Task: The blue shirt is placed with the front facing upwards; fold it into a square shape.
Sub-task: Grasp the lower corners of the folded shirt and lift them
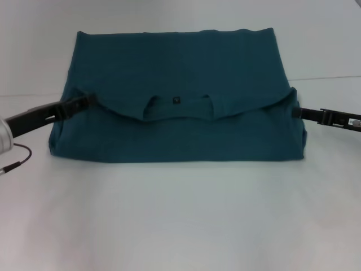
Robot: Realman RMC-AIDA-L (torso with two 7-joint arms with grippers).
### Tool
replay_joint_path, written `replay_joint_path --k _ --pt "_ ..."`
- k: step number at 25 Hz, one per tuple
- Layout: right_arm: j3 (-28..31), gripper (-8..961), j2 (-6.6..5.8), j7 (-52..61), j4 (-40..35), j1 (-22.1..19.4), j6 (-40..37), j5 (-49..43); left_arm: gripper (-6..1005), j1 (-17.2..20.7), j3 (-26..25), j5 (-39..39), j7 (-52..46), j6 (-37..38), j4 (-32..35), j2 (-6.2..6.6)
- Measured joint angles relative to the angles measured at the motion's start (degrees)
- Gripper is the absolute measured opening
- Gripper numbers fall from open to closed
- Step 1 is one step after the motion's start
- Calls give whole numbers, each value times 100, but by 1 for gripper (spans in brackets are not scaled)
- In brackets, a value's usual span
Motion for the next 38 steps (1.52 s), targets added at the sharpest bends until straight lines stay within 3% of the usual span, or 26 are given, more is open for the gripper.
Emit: replay_joint_path --k 10,15,31,38 --pt "-17 676 -321 1326 -302 -27 -928 -961 752 276 -44 407 -69 404 157 31" --pt "-23 676 -353 1542 -259 -12 -1011 -1170 752 401 -41 478 -69 405 182 -17" --pt "-79 676 129 1522 -216 154 12 -1439 751 460 -48 457 -65 373 200 -67" --pt "-91 676 237 1443 -115 256 341 -1437 751 460 -57 436 -49 360 200 -69"
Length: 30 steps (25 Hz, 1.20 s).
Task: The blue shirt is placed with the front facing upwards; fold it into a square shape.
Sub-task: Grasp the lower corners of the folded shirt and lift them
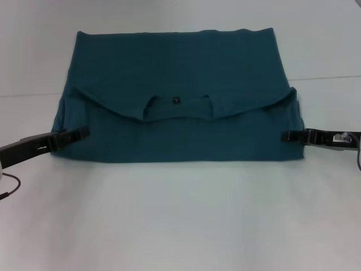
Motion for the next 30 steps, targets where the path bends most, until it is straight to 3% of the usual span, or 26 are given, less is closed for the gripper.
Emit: replay_joint_path --k 17,30 --pt "-67 677 110 -228 253 213 -88 173 751 2 -20 -10 11 -8 0 0" --pt "-59 677 24 -288 172 -81 -56 320 751 17 -20 -19 -10 -10 -1 -4"
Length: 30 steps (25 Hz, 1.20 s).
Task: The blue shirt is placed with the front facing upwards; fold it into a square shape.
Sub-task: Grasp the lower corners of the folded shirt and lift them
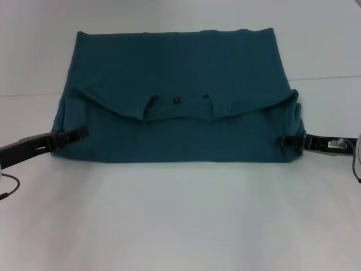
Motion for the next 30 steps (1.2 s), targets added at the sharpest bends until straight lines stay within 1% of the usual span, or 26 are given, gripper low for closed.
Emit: replay_joint_path --k 2,9,13,17,24,29,30 --pt "-3 677 -15 12 -2 -30 11 -5 751 0 0 0 -2 7 1 -3" --pt "1 599 -21 -11 14 -64 10 -10 752 -3 0 -9 -12 3 1 -5" --pt "1 555 -9 -11 31 -11 9 -10 751 -22 0 -9 -3 -1 -9 -5" --pt "-3 465 23 -13 45 70 53 -11 751 -27 0 -9 15 -3 -20 -5" --pt "-77 308 24 34 60 98 142 -29 752 0 0 -9 21 0 -21 -12" --pt "-75 74 12 51 61 66 142 -30 752 6 0 -9 26 6 -24 -14" --pt "-68 51 9 51 62 61 142 -30 752 7 0 -8 28 6 -26 -14"
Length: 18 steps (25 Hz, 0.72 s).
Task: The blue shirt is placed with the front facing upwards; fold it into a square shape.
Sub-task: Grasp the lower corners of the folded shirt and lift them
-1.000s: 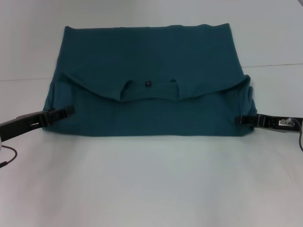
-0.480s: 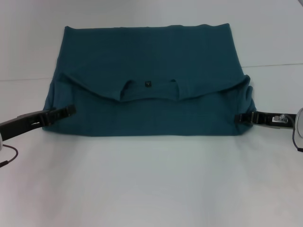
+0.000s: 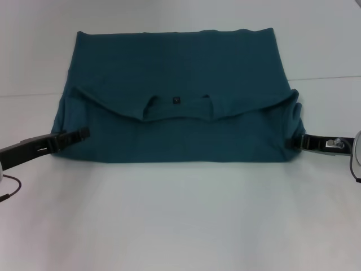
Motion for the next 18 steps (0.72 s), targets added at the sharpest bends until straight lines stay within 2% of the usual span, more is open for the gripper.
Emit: replay_joint_path --k 2,18 --pt "13 6 -4 0 5 -12 7 0 752 3 0 0 1 0 -5 0" --pt "56 6 -73 0 -48 -92 -34 36 752 20 0 0 -9 39 5 -1"
